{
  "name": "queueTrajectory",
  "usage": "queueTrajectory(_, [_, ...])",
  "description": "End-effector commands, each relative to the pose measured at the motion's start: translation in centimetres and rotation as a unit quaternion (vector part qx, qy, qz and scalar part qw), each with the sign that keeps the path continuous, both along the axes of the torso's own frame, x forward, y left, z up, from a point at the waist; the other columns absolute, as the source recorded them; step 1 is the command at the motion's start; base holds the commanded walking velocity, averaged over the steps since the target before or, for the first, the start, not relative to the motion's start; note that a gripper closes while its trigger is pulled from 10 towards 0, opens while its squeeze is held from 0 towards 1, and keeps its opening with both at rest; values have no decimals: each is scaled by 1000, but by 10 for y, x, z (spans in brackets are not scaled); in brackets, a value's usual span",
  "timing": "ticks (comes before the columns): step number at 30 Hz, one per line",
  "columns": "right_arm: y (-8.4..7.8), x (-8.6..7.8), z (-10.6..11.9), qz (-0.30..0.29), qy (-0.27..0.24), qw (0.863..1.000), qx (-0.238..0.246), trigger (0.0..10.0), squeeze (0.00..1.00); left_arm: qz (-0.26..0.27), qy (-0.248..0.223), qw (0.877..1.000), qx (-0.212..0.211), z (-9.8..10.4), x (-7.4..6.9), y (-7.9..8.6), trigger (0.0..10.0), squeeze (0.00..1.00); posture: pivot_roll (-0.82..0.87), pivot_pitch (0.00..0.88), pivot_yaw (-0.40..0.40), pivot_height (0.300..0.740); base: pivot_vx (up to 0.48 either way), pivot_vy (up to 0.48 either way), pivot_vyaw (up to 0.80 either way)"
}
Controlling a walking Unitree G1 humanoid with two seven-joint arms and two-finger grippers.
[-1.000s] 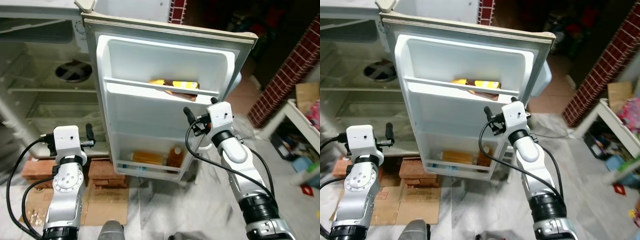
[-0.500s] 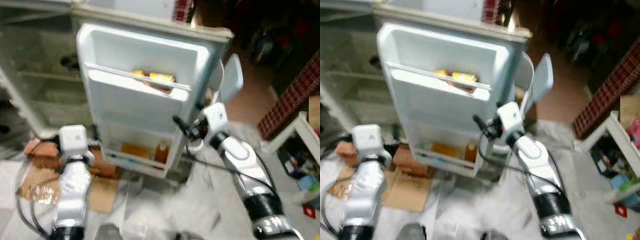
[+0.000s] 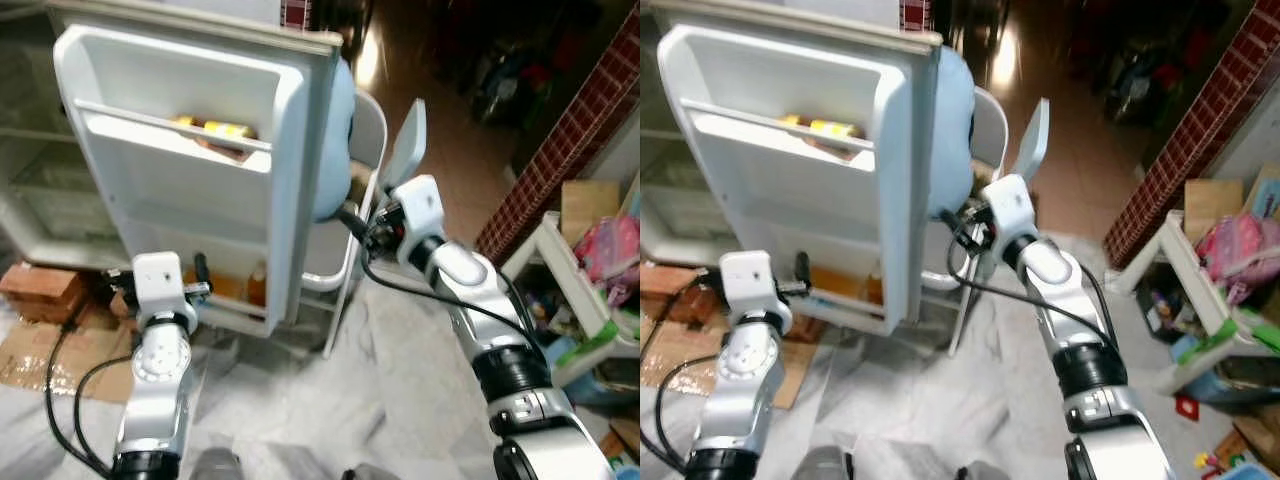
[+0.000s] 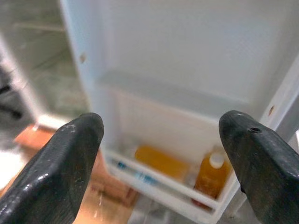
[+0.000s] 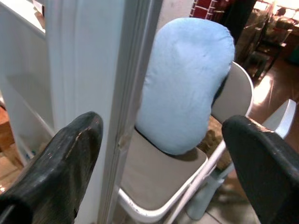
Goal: Restocking fridge
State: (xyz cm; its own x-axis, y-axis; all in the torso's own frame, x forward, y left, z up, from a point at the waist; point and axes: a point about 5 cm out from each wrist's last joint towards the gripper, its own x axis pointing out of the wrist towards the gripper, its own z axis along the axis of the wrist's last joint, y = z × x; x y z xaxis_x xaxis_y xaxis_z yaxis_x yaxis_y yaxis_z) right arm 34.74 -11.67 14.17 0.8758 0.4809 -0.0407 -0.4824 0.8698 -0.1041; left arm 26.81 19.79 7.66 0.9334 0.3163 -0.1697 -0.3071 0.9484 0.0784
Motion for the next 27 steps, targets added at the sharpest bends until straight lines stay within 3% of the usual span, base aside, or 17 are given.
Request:
queueTrajectory(1, [12,8,19,3,-38,999,1,10000,0,24,30,999,-19,-6,-3,6,10000,0,106,0,-102,716,0,0,800])
queueTrajectory(6, [23,15,24,-9,-47,999,-1,10000,0,17,47,998,-23,-11,-7,5,10000,0,117,0,-108,716,0,0,800])
queueTrajectory(13, [23,14,18,-29,-41,999,7,10000,0,1,18,1000,-6,-2,-7,8,10000,0,116,0,-107,716,0,0,236])
queueTrajectory(21, [18,12,9,-58,-35,998,5,10000,0,-12,7,1000,-9,2,-5,6,10000,0,104,0,-97,716,407,0,0])
queueTrajectory(27, [9,17,6,-98,-44,994,-36,10000,0,-14,12,1000,-13,1,-6,4,10000,0,111,0,-102,716,468,0,0])
